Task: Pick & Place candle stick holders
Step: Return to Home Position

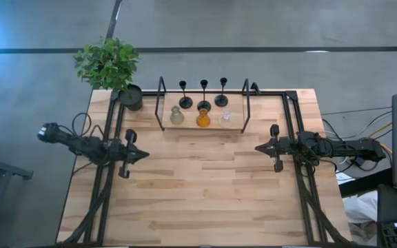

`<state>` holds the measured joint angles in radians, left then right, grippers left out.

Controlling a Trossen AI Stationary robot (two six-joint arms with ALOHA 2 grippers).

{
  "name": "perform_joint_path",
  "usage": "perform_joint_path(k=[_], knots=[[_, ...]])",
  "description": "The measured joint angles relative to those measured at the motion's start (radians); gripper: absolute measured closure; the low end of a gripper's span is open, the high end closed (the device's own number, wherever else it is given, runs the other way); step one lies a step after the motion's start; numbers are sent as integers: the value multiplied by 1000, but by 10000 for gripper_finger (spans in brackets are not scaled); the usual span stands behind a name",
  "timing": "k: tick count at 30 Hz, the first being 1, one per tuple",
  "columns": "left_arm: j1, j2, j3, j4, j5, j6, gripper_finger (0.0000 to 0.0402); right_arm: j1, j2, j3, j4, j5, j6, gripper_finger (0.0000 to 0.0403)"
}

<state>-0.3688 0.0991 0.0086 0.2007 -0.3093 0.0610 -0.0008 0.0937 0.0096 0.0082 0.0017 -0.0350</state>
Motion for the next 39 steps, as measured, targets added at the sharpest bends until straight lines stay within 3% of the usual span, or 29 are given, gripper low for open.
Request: perform_joint_path(k=[8,17,23,39], knots=[[201,-98,-1,-127,243,15,387,0,0,0,0,0,0,394],[416,-99,-2,-159,485,15,387,0,0,0,0,0,-1,394],[476,-99,-2,-160,507,15,387,0,0,0,0,0,1,394],[479,-99,-3,-158,494,-62,387,0,0,0,0,0,-1,394]])
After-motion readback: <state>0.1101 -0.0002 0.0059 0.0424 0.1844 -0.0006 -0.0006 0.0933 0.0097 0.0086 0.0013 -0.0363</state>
